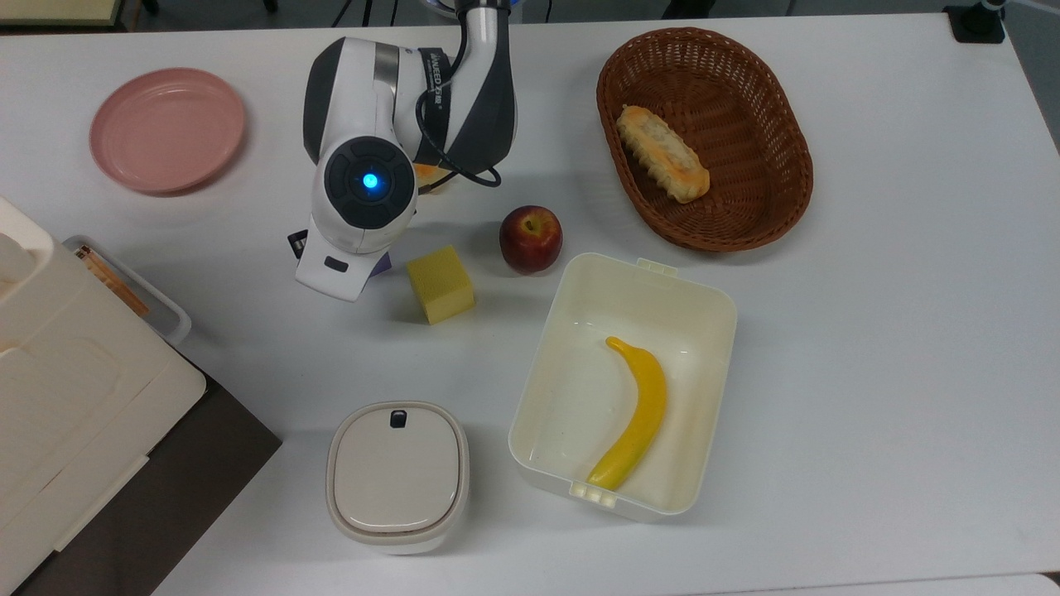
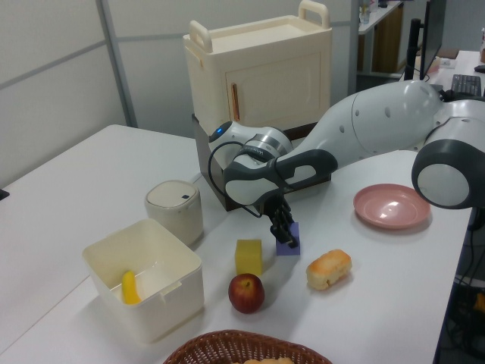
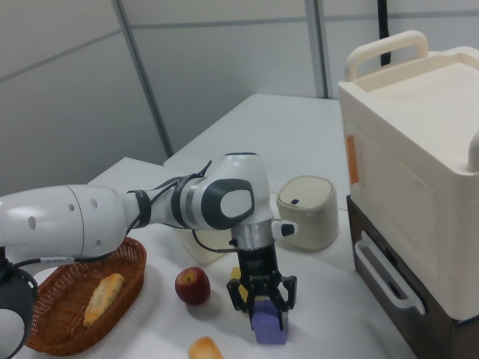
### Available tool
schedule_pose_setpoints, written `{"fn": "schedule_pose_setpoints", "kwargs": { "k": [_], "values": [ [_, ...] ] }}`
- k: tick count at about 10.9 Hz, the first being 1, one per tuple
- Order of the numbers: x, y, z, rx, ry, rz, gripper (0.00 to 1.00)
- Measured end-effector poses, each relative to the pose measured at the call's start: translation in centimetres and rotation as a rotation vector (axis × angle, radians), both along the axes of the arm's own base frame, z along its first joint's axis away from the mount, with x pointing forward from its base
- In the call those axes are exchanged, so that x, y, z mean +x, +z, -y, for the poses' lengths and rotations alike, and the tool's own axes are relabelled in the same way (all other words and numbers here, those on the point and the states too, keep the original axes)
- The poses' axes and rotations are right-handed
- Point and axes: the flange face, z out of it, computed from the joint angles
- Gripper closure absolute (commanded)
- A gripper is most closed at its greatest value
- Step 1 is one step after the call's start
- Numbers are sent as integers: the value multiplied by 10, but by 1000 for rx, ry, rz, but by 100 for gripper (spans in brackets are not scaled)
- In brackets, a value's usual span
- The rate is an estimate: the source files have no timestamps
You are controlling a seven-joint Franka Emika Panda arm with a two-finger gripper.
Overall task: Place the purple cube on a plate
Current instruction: 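Carry the purple cube over to the pink plate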
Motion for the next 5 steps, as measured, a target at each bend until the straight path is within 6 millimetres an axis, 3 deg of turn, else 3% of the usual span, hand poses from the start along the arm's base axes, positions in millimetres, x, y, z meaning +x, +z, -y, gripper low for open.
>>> {"fn": "schedule_pose_setpoints", "kwargs": {
  "k": [3,5],
  "values": [
    [2,33,3,-2,-8,42,88],
    [-12,63,19,-7,-52,13,87]
  ]
}}
